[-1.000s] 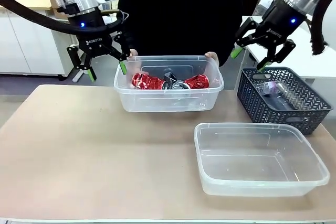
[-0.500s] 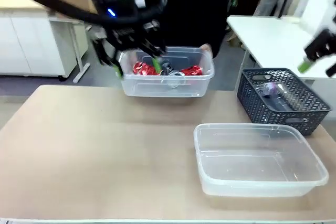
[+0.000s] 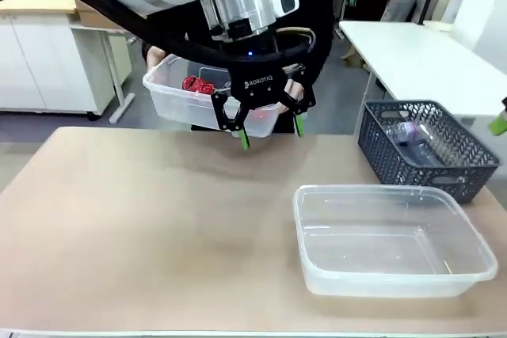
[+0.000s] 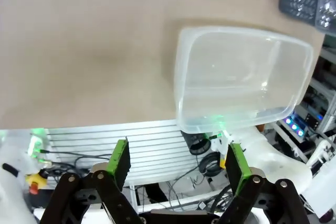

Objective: Sort the waste into each basket.
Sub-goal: Pick up the Organizing box on the right side of the table and lift it.

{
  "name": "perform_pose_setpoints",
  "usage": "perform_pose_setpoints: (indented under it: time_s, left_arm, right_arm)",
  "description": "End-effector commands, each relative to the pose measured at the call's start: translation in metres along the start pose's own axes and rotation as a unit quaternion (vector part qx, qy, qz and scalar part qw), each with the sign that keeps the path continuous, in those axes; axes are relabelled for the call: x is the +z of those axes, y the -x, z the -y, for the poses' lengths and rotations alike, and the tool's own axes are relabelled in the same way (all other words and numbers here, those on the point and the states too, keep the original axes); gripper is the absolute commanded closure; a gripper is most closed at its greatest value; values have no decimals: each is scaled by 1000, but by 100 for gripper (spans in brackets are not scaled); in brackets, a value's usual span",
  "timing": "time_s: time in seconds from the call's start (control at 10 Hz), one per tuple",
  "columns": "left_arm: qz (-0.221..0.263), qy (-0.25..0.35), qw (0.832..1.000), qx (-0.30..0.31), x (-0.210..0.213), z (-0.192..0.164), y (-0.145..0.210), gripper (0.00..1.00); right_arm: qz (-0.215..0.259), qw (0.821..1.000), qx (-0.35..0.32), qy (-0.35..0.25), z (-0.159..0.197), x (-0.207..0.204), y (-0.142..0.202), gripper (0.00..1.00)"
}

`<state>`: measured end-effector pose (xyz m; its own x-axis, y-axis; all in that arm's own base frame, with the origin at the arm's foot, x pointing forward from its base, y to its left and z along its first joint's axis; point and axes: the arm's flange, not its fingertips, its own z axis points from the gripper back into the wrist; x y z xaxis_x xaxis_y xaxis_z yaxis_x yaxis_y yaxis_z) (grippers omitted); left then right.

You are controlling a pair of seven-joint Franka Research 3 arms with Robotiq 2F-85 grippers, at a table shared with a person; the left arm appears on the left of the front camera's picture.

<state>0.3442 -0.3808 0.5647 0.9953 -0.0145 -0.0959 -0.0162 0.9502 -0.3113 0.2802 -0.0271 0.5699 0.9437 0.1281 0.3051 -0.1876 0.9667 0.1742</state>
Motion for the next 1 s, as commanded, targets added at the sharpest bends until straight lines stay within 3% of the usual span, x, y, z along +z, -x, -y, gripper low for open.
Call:
perform_pose_setpoints:
  time_s: [0.0, 0.1, 0.2, 0.3, 0.4, 0.5, 0.7, 0.8, 0.9]
  left_arm:
    - [-20, 0, 1000, 4, -22, 7, -5, 6]
    - [-1, -14, 1000, 5, -46, 11, -1, 6]
    - [27, -48, 997, 48, -87, 20, 6, 6]
    - [20, -52, 998, 37, -118, 33, 14, 6]
    - [50, -82, 994, 44, -142, 44, 20, 6]
    - [52, -95, 993, 41, -163, 50, 25, 6]
    - [23, -127, 990, 56, -199, 53, 18, 6]
    - [31, -90, 995, 25, -183, 43, 38, 6]
    - [31, -90, 995, 25, -183, 43, 38, 6]
  right_arm:
    - [3, 1000, -4, -3, 3, 1, 2, 6]
    - [-40, 997, 59, -14, 5, -24, 0, 6]
    - [-82, 991, 93, -48, 5, -61, 10, 6]
    - [-122, 987, 96, -40, 1, -90, 21, 6]
    - [-153, 984, 93, -21, 2, -112, 34, 6]
    - [-181, 979, 92, -31, 4, -128, 46, 6]
    - [-191, 980, 59, 5, 5, -159, 58, 6]
    - [-182, 980, 74, -38, 2, -120, 19, 6]
    - [-182, 980, 74, -38, 2, -120, 19, 6]
